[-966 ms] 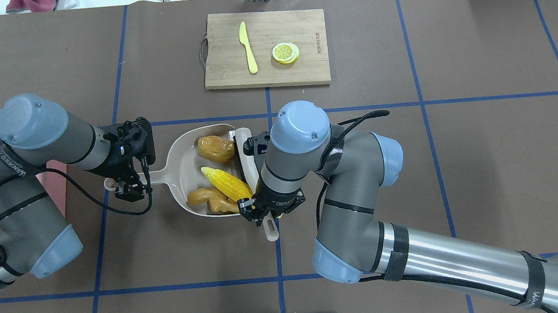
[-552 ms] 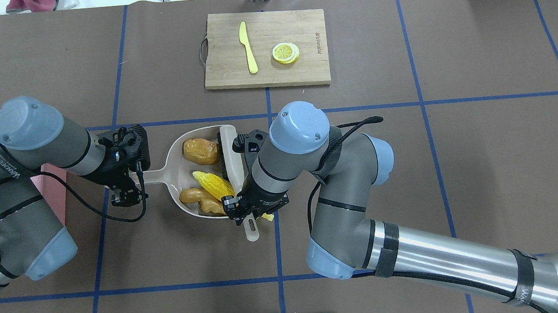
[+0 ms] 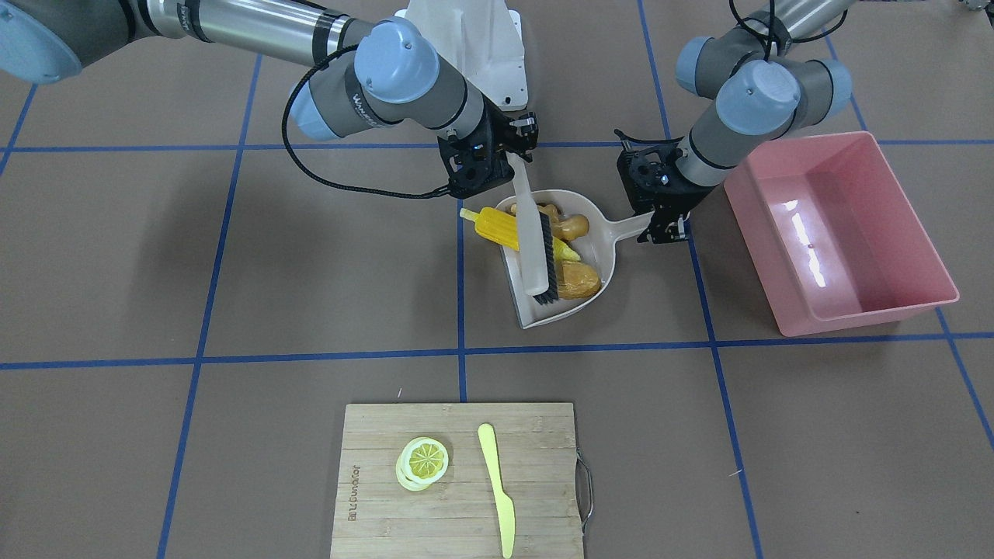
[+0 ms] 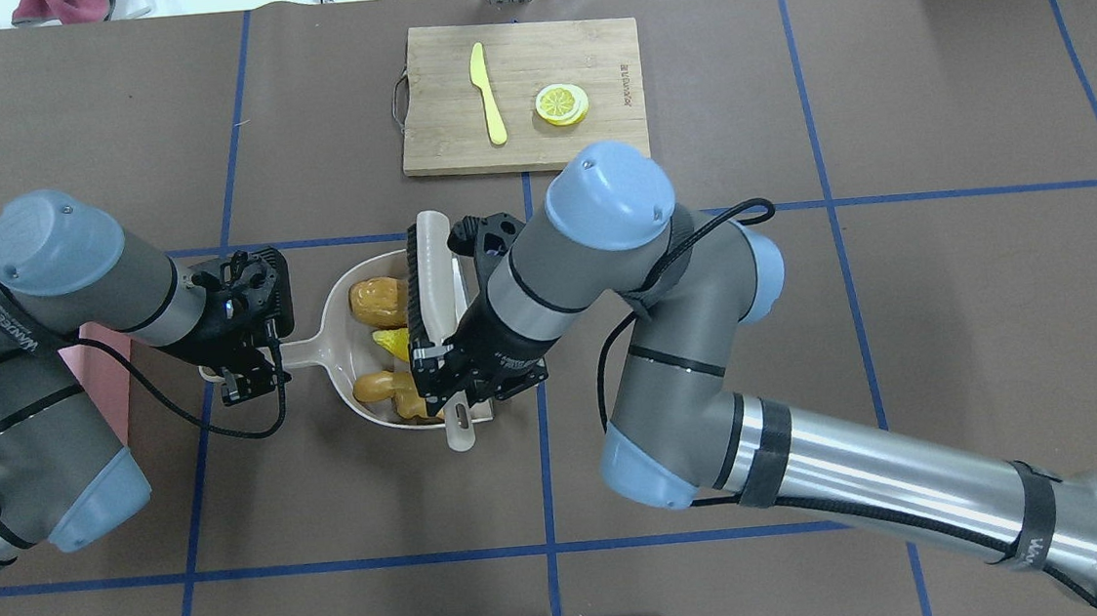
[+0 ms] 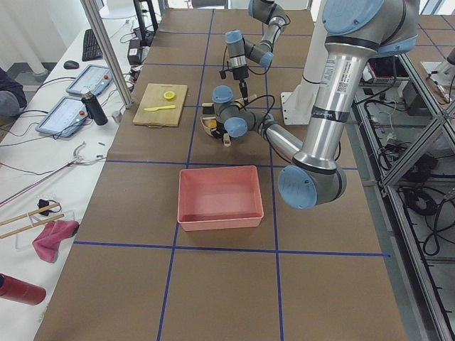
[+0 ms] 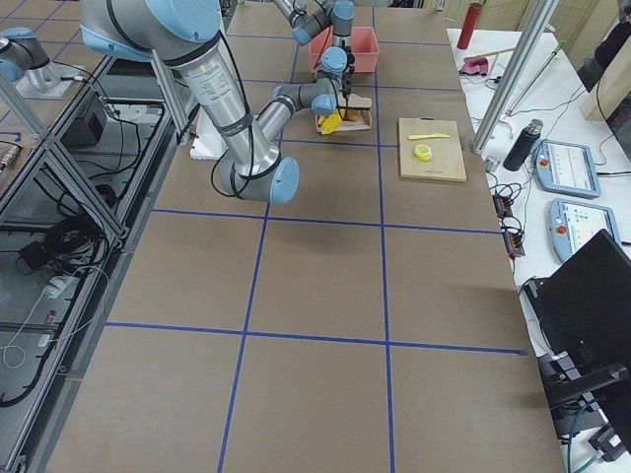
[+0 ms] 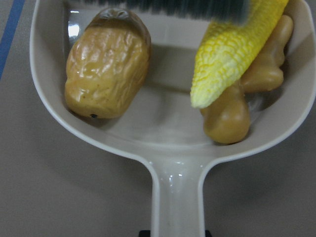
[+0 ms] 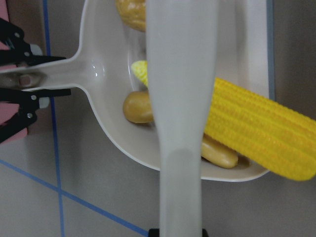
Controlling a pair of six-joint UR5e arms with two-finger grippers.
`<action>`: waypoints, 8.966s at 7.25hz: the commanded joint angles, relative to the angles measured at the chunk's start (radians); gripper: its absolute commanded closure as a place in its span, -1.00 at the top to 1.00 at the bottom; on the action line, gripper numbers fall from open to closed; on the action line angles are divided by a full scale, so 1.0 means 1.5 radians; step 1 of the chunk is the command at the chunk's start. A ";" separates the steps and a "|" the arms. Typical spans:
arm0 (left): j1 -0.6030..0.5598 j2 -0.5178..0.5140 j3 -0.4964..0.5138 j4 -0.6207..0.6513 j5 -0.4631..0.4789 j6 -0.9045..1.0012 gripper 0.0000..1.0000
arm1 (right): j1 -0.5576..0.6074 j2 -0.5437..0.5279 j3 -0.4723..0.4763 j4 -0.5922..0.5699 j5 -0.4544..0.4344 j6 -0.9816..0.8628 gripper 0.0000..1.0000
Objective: Sweep and dump trash into bin
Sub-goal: 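Sweep the remaining produce deeper into the dustpan with the brush again, then lift the dustpan over the pink bin with the left while the right returns the brush, then tilt the dustpan with the left gripper to dump the produce into the pink bin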
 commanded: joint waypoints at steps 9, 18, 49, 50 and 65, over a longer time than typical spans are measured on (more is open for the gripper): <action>-0.005 0.000 0.000 -0.008 -0.001 0.001 -1.00 | -0.025 -0.128 0.138 -0.349 -0.032 -0.110 -1.00; -0.013 -0.002 -0.001 -0.021 -0.002 0.001 -1.00 | -0.048 0.001 0.073 -0.292 0.008 -0.095 -1.00; -0.446 0.518 -0.221 0.065 -0.132 0.088 -1.00 | 0.371 -0.712 0.259 -0.350 0.062 -0.738 -1.00; -0.445 0.515 -0.252 0.150 -0.129 0.142 -1.00 | 0.369 -0.711 0.254 -0.350 0.062 -0.738 -1.00; -0.528 0.389 -0.380 0.580 -0.032 0.576 -1.00 | 0.516 -0.614 0.245 -0.339 0.050 -0.739 1.00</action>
